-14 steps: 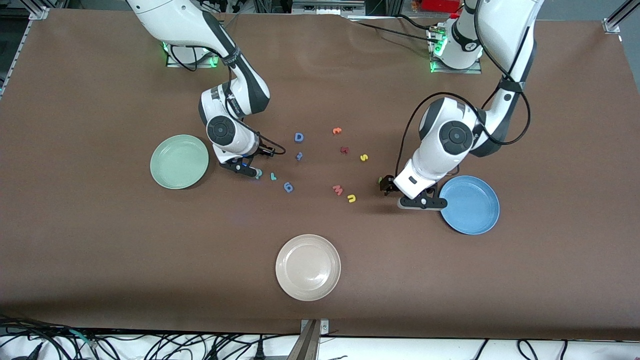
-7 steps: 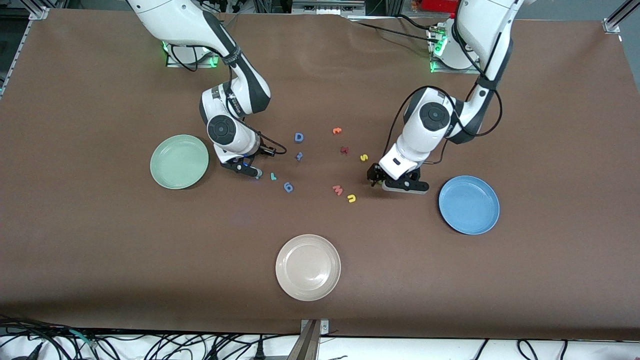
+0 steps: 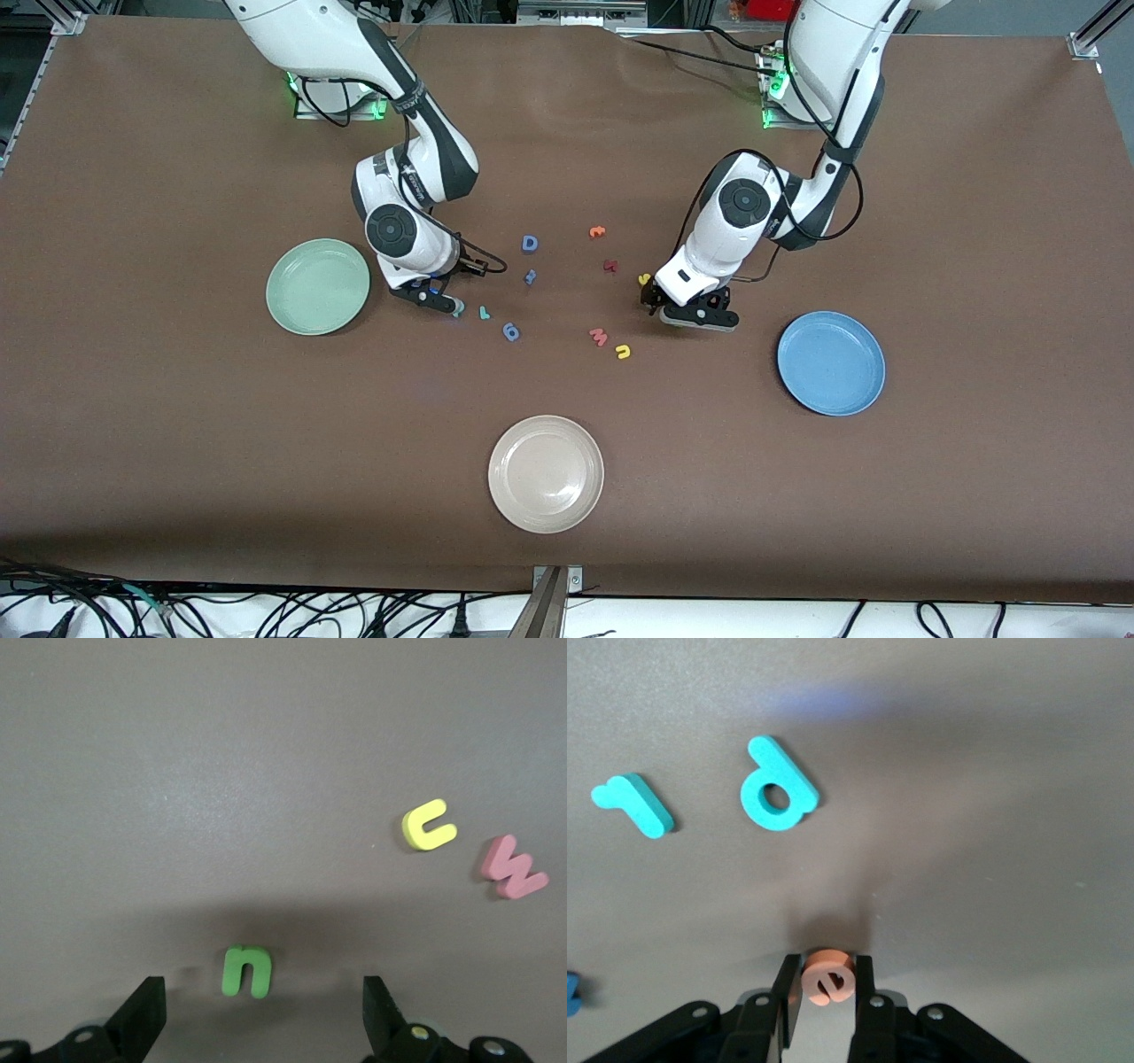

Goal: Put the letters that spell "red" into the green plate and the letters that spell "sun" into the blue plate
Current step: 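Carry the e to the green plate while the left gripper grasps the n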

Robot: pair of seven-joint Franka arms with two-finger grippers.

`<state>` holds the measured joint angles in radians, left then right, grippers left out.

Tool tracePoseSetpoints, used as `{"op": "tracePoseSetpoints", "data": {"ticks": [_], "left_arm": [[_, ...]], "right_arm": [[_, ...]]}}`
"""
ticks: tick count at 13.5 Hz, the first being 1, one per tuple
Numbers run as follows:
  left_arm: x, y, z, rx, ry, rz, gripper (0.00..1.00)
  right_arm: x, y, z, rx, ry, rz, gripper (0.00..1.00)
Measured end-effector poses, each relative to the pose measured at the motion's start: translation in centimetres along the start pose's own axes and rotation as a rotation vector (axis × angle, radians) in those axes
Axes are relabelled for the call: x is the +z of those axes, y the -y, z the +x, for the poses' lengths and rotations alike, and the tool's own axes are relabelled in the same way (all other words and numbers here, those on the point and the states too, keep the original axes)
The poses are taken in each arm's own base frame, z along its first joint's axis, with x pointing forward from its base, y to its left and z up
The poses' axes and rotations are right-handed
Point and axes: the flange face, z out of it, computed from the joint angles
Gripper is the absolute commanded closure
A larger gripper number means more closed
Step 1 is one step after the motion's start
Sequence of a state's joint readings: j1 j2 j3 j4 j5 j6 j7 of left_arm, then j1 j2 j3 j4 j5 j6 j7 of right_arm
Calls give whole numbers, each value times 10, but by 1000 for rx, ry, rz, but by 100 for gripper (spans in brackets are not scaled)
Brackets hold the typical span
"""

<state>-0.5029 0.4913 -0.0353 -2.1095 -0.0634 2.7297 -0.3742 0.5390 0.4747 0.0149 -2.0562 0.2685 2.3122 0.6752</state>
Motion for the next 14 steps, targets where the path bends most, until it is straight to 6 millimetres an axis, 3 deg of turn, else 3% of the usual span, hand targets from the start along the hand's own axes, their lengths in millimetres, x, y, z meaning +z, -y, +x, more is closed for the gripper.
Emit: {"op": "tracePoseSetpoints", "data": {"ticks": [4,7,10,14], "left_arm": [[-3,0,10,21,41,34,3],[6,-1,14,29,80,56,3],[11,-5,23,28,102,64,4],[21,-5,24,26,113,68,9]], "right_arm": [[-70,-30,19,29,24,-5,81],[-111,-79,41,0,54,-8,81],[-128,-135,70,-28,74,-4,81],[-128,-207,103,-71,92,-1,81]]}}
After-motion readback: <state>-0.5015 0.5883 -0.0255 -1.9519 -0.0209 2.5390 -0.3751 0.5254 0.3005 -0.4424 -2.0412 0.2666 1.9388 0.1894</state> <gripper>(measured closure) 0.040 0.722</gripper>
